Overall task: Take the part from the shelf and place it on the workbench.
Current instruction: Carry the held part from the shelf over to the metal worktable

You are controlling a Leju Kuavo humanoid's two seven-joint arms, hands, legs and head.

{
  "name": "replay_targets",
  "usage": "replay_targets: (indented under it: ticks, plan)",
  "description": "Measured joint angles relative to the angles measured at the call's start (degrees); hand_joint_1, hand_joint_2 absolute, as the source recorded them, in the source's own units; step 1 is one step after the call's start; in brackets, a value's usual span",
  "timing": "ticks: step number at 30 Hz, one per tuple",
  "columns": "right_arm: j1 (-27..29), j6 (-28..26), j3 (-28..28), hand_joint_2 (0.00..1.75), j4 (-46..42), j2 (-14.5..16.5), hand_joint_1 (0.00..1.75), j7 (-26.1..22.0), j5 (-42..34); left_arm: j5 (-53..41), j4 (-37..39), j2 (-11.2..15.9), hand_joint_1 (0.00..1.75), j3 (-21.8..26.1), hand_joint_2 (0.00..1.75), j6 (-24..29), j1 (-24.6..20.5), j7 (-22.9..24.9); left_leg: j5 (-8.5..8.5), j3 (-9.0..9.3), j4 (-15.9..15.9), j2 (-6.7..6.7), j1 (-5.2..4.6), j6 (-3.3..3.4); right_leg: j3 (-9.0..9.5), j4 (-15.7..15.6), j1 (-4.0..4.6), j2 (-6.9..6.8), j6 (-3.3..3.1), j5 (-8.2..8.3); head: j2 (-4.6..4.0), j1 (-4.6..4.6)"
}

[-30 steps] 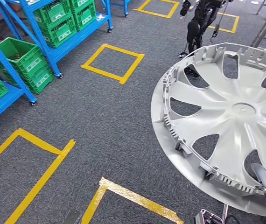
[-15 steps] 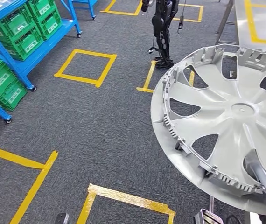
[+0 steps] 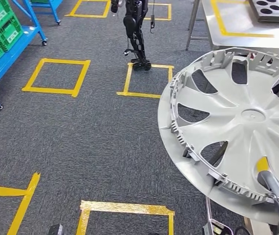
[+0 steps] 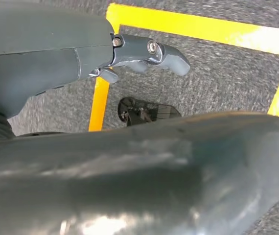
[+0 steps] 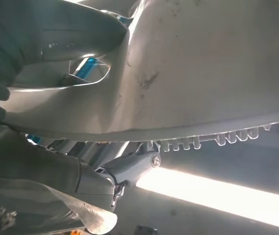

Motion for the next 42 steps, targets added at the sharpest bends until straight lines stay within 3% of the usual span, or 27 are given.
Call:
replay_targets:
  ticks: [2,4,5,7,9,11,12,13,14,15,16,18,20,22,23,24,25,27,29,30,32,34,36,38,40,42]
  plan:
    - [-0.01,0.00,-0.01,1.75,0.09,0.00,1.75,0.02,0.00,-0.25,0.00,0.00,0.00,0.05,0.00,0.10,-0.13,0.00,-0.30,0.13,0.20,1.29,-0.02,-0.45,4.43,-7.65,-0.02,-1.74,0.09,3.11,0.00,0.02]
    - [-0.07,-0.01,0.04,1.75,0.15,0.00,1.75,0.04,-0.01,-0.41,0.00,0.03,0.00,0.13,0.00,0.07,-0.21,0.02,-0.74,0.16,0.71,2.27,-0.28,-1.06,7.80,-13.34,0.19,-3.19,-0.42,4.55,0.00,-0.11]
    - [-0.09,-0.02,0.07,1.75,0.18,0.00,1.75,0.08,-0.01,-0.51,0.00,0.06,0.00,0.17,0.00,-0.02,-0.24,0.08,-0.87,0.18,0.88,2.67,-0.42,-1.30,8.23,-14.09,0.37,-3.36,-0.77,4.44,0.00,-0.18]
    - [-0.05,-0.01,0.05,1.75,0.22,0.00,1.75,0.15,0.00,-0.74,-0.01,0.01,0.00,0.20,0.00,-0.23,-0.30,0.22,-1.06,0.28,1.02,3.41,-0.38,-1.67,8.14,-14.07,0.46,-2.18,-1.47,4.64,0.00,-0.29]
    - [-0.05,-0.01,0.06,1.75,0.22,0.00,1.75,0.16,0.00,-0.98,-0.02,-0.07,0.00,0.20,0.00,-0.33,-0.39,0.34,-2.58,-0.20,2.66,1.97,-0.08,-2.16,8.04,-14.17,0.37,-1.17,-2.14,4.86,0.00,-0.40]
    - [-0.12,-0.02,0.15,1.75,0.24,0.00,1.75,0.16,0.01,-1.22,-0.02,-0.10,0.00,0.20,0.00,-0.36,-0.35,0.39,-6.32,-2.76,8.94,-0.86,0.12,-2.43,7.96,-14.22,0.31,-0.15,-2.69,5.02,0.00,-0.63]
    - [-0.14,-0.02,0.20,1.75,0.27,0.00,1.75,0.16,0.02,-1.32,-0.02,-0.13,0.00,0.19,0.00,-0.37,-0.24,0.43,-8.19,-4.60,13.11,-1.66,0.13,-2.41,7.91,-14.21,0.36,0.46,-2.85,5.05,0.00,-0.69]
    - [-0.13,-0.02,0.22,1.75,0.30,0.00,1.75,0.17,0.02,-1.45,-0.01,-0.16,0.00,0.19,0.00,-0.40,-0.11,0.46,-9.33,-6.16,16.51,-2.03,0.13,-2.34,7.88,-14.20,0.44,1.17,-2.95,5.09,0.00,-0.71]
    - [-0.12,-0.02,0.23,1.75,0.32,0.00,1.75,0.17,0.02,-1.59,-0.01,-0.19,0.00,0.19,0.00,-0.45,-0.02,0.51,-9.28,-6.94,18.01,-2.17,0.12,-2.22,7.87,-14.18,0.52,1.93,-2.98,5.12,0.00,-0.70]
    - [-0.11,-0.02,0.23,1.75,0.34,0.00,1.75,0.17,0.02,-1.72,-0.01,-0.21,0.00,0.19,0.00,-0.51,0.03,0.54,-8.09,-6.74,17.32,-2.34,0.12,-2.02,7.90,-14.17,0.57,2.72,-3.00,5.14,0.00,-0.70]
    - [-0.09,-0.02,0.24,1.75,0.34,0.00,1.75,0.17,0.02,-1.82,-0.01,-0.21,0.00,0.19,0.00,-0.58,0.03,0.54,-6.02,-5.59,14.52,-2.70,0.11,-1.76,7.98,-14.16,0.61,3.50,-2.98,5.16,0.00,-0.71]
    - [-0.12,-0.02,0.26,1.75,0.35,0.00,1.75,0.17,0.02,-1.92,-0.01,-0.08,0.00,0.19,0.00,-0.69,0.01,0.57,-1.96,-2.40,6.88,-5.14,0.15,-1.15,8.01,-14.06,0.63,4.90,-2.81,5.22,0.00,-0.66]
    - [-0.17,-0.02,0.27,1.75,0.39,0.00,1.75,0.17,0.02,-2.02,0.01,0.07,0.00,0.19,0.00,-0.75,-0.03,0.63,-0.82,-0.65,2.51,-7.24,0.15,-0.79,7.52,-13.90,0.46,6.13,-2.30,5.45,0.00,-0.75]
    - [-0.11,-0.01,0.26,1.75,0.43,0.00,1.75,0.17,0.02,-2.08,0.01,0.05,0.00,0.19,0.00,-0.81,-0.13,0.68,-1.11,-0.43,1.72,-6.76,0.06,-0.71,6.85,-14.02,0.21,7.37,-1.52,5.89,0.00,-0.89]
    - [-0.01,-0.01,0.25,1.75,0.43,0.00,1.75,0.17,0.02,-2.09,-0.01,0.02,0.00,0.19,0.00,-0.81,-0.19,0.70,-0.96,-0.35,1.38,-6.02,0.12,-0.61,6.46,-13.90,0.20,7.17,-1.24,5.87,0.00,-0.92]
    - [0.05,-0.01,0.24,1.75,0.44,0.00,1.75,0.16,0.01,-2.09,-0.01,0.00,0.00,0.19,0.00,-0.82,-0.22,0.70,-0.73,-0.25,0.99,-5.29,0.19,-0.44,5.88,-13.22,0.29,6.07,-1.02,5.38,0.00,-0.79]
    - [0.03,-0.02,0.25,1.75,0.46,0.00,1.75,0.16,0.01,-2.10,-0.02,0.00,0.00,0.19,0.00,-0.83,-0.24,0.70,-0.52,-0.15,0.62,-4.49,0.24,-0.22,4.85,-11.45,0.40,4.44,-0.85,4.26,0.00,-0.67]
    - [-0.07,-0.02,0.30,1.75,0.56,0.00,1.75,0.17,0.00,-2.20,-0.02,0.03,0.00,0.19,0.00,-0.82,-0.14,0.70,-0.40,-0.12,0.38,-2.86,0.14,0.08,1.68,-4.93,0.50,1.19,-0.55,0.77,0.00,-0.46]
    - [-0.10,-0.02,0.30,1.75,0.71,0.00,1.75,0.21,0.00,-2.41,-0.01,0.02,0.00,0.18,0.00,-0.81,-0.03,0.70,-0.47,-0.16,0.43,-1.15,-0.01,0.16,-0.84,0.79,0.42,0.40,-0.23,-1.24,0.00,-0.45]
    - [-0.08,-0.02,0.28,1.75,0.78,0.00,1.75,0.23,0.00,-2.54,-0.01,0.02,0.00,0.17,0.00,-0.80,-0.04,0.70,-0.53,-0.15,0.46,-0.37,-0.04,0.14,-0.75,1.02,0.39,0.24,-0.12,-0.82,0.00,-0.44]
    - [-0.06,-0.02,0.26,1.75,0.88,0.00,1.75,0.26,0.00,-2.86,-0.02,-0.01,0.00,0.15,0.00,-0.76,-0.14,0.70,-0.76,0.00,0.56,0.99,-0.04,-0.08,2.90,-5.05,0.34,-0.84,-0.05,2.39,0.00,-0.42]
    - [-0.12,-0.01,0.28,1.75,0.93,0.00,1.75,0.21,0.01,-3.10,-0.02,0.02,0.00,0.10,0.00,-0.70,-0.22,0.72,-1.12,0.17,0.80,2.02,-0.31,-0.57,7.09,-12.09,0.61,-2.91,-0.40,4.36,0.00,-0.48]
    - [-0.14,-0.01,0.28,1.75,0.98,0.00,1.75,0.18,0.01,-3.19,-0.02,0.05,0.00,0.01,0.00,-0.67,-0.27,0.73,-1.32,0.28,1.00,2.86,-0.56,-1.05,8.27,-14.12,0.93,-3.44,-1.07,4.35,0.00,-0.58]
    - [-0.07,-0.02,0.24,1.75,0.98,0.00,1.75,0.19,0.01,-3.24,-0.02,0.01,0.00,-0.10,0.00,-0.67,-0.37,0.75,-1.57,0.39,1.13,3.46,-0.44,-1.54,8.12,-14.24,0.88,-2.23,-1.78,4.63,0.00,-0.61]
    - [-0.11,-0.02,0.25,1.75,0.98,0.00,1.75,0.12,0.00,-3.43,-0.02,-0.04,0.00,-0.18,0.00,-0.58,-0.48,0.76,-3.33,-0.31,3.21,1.69,-0.17,-2.05,8.14,-14.50,0.69,-1.16,-2.49,4.91,0.00,-0.75]
    - [-0.18,-0.02,0.28,1.75,0.99,0.00,1.75,-0.01,0.01,-3.74,-0.02,-0.05,0.00,-0.31,0.00,-0.43,-0.42,0.78,-7.05,-3.19,9.98,-1.12,0.00,-2.30,8.16,-14.61,0.63,-0.03,-2.97,5.06,0.00,-0.95]
